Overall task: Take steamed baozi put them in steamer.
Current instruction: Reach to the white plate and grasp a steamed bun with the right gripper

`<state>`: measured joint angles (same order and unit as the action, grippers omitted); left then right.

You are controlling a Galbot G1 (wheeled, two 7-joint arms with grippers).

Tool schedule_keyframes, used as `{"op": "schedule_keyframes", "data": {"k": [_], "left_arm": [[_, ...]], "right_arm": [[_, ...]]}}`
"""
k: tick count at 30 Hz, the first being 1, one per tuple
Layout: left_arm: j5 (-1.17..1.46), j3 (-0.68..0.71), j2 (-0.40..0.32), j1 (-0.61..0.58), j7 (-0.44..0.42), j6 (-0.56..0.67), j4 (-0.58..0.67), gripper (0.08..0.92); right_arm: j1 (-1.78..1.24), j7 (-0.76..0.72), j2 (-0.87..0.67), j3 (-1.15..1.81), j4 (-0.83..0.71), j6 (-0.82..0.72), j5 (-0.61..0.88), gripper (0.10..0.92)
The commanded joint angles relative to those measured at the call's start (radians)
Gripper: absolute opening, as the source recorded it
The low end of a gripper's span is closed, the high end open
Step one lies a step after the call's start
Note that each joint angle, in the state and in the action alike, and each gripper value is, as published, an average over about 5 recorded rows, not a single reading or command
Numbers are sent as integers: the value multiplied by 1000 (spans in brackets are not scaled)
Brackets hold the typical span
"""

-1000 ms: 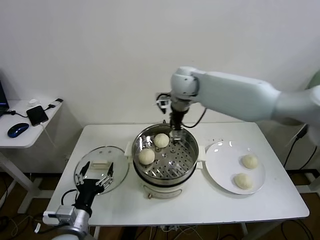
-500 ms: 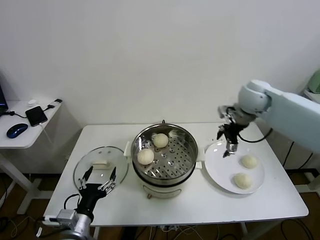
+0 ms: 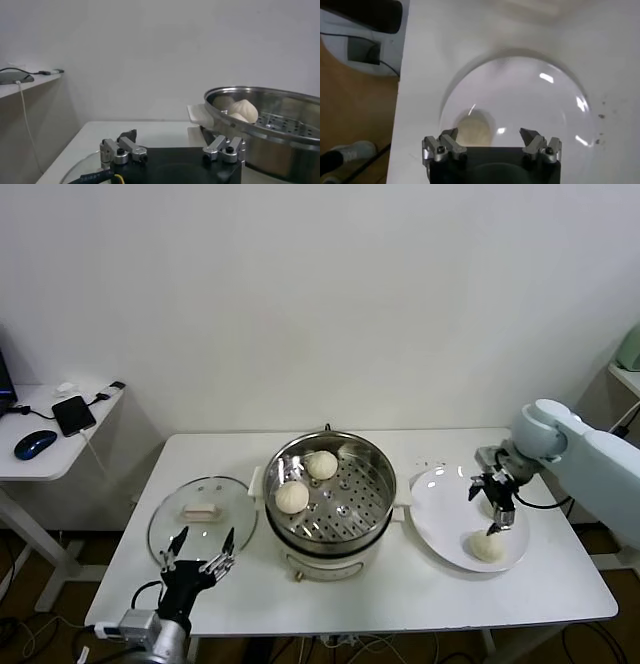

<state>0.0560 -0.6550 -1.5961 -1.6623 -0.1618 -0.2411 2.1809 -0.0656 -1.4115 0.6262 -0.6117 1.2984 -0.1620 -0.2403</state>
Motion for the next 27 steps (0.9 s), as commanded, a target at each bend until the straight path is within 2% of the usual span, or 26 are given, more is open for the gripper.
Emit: {"op": "schedule_keyframes", "data": {"k": [1,27], "left_arm": [[-3,-2,-3,-1,-1,-2,-10,823],[2,-9,3,17,-4,-1,-49,823]], "right_arm": [[-133,-1,17,98,-67,85,-106,823],[-169,43,97,128,-163,51,-148,823]]}}
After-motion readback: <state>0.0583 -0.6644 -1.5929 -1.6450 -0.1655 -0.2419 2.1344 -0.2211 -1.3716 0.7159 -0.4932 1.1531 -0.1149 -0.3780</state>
